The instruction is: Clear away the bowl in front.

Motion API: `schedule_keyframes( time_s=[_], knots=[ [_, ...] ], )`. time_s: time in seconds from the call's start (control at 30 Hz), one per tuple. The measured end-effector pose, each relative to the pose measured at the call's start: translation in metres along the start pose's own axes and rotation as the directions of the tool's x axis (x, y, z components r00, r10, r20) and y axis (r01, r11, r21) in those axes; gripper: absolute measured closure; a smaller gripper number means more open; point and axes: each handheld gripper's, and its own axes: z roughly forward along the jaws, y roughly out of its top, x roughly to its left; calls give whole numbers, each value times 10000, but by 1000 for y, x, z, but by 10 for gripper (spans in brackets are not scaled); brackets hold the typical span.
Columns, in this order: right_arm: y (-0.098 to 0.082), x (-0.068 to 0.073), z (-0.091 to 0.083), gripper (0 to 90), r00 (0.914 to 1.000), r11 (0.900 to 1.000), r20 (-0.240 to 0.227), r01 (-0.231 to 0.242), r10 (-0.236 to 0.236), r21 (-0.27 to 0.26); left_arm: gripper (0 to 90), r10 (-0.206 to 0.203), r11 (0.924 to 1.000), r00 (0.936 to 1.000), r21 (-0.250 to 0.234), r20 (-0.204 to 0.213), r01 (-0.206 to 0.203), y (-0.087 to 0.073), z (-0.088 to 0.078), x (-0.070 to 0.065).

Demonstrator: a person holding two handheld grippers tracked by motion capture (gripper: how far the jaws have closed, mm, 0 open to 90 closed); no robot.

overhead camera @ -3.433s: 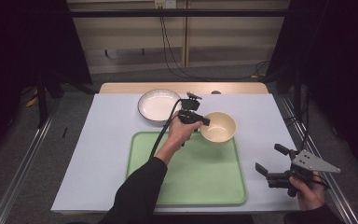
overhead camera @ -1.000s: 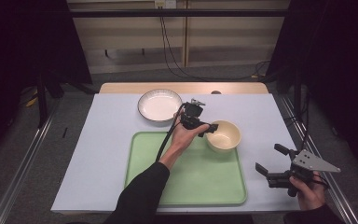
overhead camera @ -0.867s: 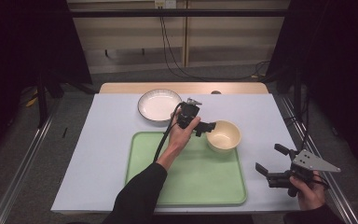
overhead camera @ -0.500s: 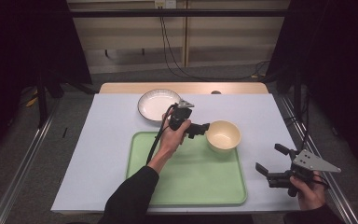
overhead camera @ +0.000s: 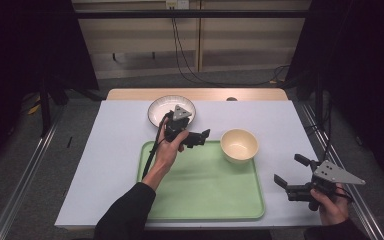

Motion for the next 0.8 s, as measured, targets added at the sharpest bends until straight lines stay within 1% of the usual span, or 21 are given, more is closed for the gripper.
schedule_keyframes(
  time_s=[0.07,0.1,0.13,0.2,0.23,0.27,0.3,0.33,0.37,0.4,0.43,0.47,0.5,0.53,0.6,0.63,0.67,0.7,0.73,0.77,0.8],
  knots=[
    [0,0,-1,4,10000,10000,-52,-37,37,26,28,-86,9999,9999,-81,-60,86,-1,-2,1],
    [0,0,-1,4,10000,10000,-52,-37,37,26,28,-82,9999,9998,-104,-184,81,-2,-5,2],
    [0,-1,-1,4,9999,10000,-168,11,-10,35,32,-119,9997,9998,-196,-157,116,-4,-7,3],
    [0,-1,-1,4,10000,10000,-58,0,0,-17,26,-163,9997,9996,-209,-232,158,-6,-11,4],
    [0,0,-1,4,10000,10000,-85,9,-9,-12,24,-153,9998,9996,-147,-246,149,-9,-15,5],
    [0,0,-1,4,10000,10000,-85,9,-9,-12,23,-153,9998,9996,-147,-246,149,-9,-15,5],
    [0,-1,-1,4,9999,10000,-133,8,-8,29,22,-230,9997,9989,-132,-401,225,-11,-19,6],
    [0,-1,-1,4,9999,10000,-133,8,-8,29,23,-230,9997,9989,-132,-401,225,-11,-19,6],
    [0,-1,-1,4,9999,10000,-120,7,-7,12,22,-494,9986,9978,-221,-436,484,-13,-24,9],
    [0,-1,-1,4,9999,10000,-120,7,-7,12,22,-494,9986,9978,-221,-436,484,-13,-24,9],
    [0,0,-1,4,9999,10000,-117,-42,42,47,19,-361,9990,9980,-266,-518,348,-15,-30,11],
    [0,0,-1,4,10000,10000,-77,-25,25,14,20,-319,9991,9974,-309,-649,299,-16,-33,12],
    [0,0,-1,4,10000,10000,-77,-23,23,12,20,-319,9991,9974,-309,-649,299,-16,-33,12],
    [0,0,-1,4,9999,10000,-102,-39,40,50,21,-228,9993,9969,-326,-756,203,-19,-40,15],
    [0,0,0,4,10000,10000,4,-1,1,-8,21,-312,9985,9959,-467,-852,273,-21,-47,17],
    [0,0,0,4,10000,10000,16,-8,8,12,20,-312,9985,9959,-467,-852,273,-21,-47,17],
    [0,0,0,4,10000,10000,19,-5,5,35,19,-263,9987,9955,-468,-906,221,-22,-52,19],
    [0,0,0,4,10000,10000,10,-12,12,37,21,-295,9982,9940,-542,-1050,239,-23,-58,21],
    [0,0,0,4,10000,10000,10,-12,12,37,23,-295,9982,9940,-542,-1050,239,-23,-58,21],
    [0,0,0,4,10000,10000,-16,-38,38,39,20,-317,9975,9940,-664,-1045,248,-23,-63,22],
    [0,0,0,4,10000,10000,-16,-38,38,39,20,-317,9975,9940,-664,-1045,248,-23,-63,22]
  ],
)
